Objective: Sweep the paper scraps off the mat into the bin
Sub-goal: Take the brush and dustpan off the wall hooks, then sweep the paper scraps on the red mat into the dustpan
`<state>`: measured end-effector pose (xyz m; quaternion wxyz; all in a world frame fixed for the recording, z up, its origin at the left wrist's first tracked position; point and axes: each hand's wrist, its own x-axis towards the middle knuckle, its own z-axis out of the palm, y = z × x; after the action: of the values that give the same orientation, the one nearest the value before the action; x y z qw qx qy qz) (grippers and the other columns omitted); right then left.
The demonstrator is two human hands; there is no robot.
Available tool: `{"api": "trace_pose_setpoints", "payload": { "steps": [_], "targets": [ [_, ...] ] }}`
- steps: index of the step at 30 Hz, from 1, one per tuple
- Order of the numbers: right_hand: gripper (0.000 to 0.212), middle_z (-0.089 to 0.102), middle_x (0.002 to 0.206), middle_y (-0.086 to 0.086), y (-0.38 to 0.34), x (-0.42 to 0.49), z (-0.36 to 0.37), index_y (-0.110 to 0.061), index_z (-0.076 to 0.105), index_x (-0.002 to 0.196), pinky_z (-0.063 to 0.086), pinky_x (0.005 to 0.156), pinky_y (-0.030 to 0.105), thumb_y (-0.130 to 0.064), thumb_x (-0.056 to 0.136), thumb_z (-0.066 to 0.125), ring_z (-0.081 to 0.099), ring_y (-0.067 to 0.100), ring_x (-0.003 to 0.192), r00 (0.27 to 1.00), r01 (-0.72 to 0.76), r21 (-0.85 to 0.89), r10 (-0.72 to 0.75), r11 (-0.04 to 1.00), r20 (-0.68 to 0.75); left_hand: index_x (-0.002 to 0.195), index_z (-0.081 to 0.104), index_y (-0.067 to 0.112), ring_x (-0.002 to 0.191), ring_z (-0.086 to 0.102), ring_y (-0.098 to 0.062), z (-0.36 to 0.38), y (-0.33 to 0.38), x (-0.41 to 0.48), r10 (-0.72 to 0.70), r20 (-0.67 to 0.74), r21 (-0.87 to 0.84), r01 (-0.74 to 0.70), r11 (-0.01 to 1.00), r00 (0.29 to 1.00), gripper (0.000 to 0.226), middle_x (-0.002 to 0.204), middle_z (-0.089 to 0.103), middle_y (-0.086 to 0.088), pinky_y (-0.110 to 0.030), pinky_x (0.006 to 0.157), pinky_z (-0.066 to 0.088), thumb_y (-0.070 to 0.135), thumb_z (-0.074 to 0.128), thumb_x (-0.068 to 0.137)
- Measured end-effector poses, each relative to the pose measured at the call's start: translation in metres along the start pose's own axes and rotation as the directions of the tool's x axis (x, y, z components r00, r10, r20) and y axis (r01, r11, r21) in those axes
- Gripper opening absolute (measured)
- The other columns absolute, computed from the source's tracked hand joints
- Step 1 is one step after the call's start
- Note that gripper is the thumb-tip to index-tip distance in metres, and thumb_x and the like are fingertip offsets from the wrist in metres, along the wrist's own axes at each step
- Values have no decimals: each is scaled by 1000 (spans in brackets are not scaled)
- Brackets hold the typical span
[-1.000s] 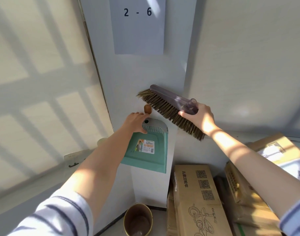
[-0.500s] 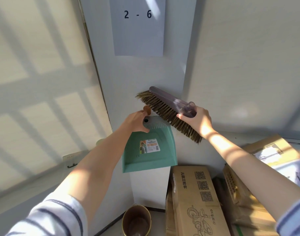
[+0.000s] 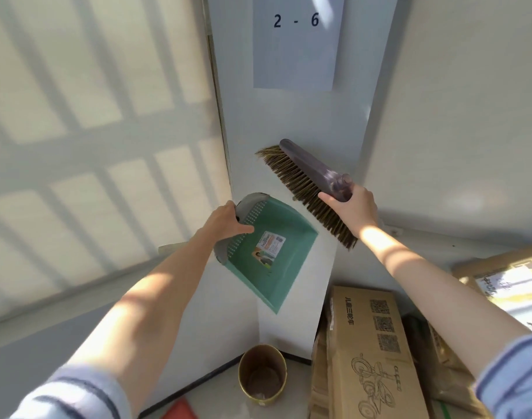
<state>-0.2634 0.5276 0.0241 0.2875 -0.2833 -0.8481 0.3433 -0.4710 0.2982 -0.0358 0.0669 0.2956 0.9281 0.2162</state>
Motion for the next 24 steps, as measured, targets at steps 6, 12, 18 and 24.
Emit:
{"api": "trace_pose_setpoints", "payload": {
  "steps": [6, 12, 18, 24],
  "targets": [
    [47, 62, 82, 0, -29, -46, 50, -13, 62, 104, 38, 54, 18, -53, 80, 70, 60, 20, 73, 998, 62, 116, -63, 991, 6, 100, 58, 8, 86, 61, -23, -21, -71, -77, -299, -66, -204, 280, 938, 952, 62, 91, 63, -6, -38, 70, 53, 57, 77, 67],
    [49, 67, 96, 1, -59, -96, 96, -18, 58, 118, 43, 59, 16, -52, 84, 65, 62, 17, 83, 989, 122, 159, -133, 980, 64, 95, 57, 9, 79, 58, -22, -37, -126, -167, -550, -125, -445, 449, 775, 826, 48, 81, 58, -1, -29, 58, 43, 46, 79, 74],
    [53, 69, 111, 3, -87, -150, 128, -21, 55, 130, 50, 75, 25, -48, 86, 65, 66, 23, 96, 959, 188, 137, -212, 973, 190, 96, 65, 12, 87, 65, -25, -53, -173, -265, -699, -176, -577, 502, 644, 693, 45, 94, 69, -7, -36, 74, 55, 45, 81, 69],
    [50, 70, 105, 3, -113, -208, 145, -22, 57, 125, 54, 77, 32, -49, 84, 65, 65, 26, 92, 915, 226, 115, -252, 967, 315, 90, 65, 19, 79, 63, -19, -61, -175, -375, -783, -243, -662, 492, 565, 573, 30, 90, 68, -3, -28, 67, 49, 37, 81, 72]
  ]
}}
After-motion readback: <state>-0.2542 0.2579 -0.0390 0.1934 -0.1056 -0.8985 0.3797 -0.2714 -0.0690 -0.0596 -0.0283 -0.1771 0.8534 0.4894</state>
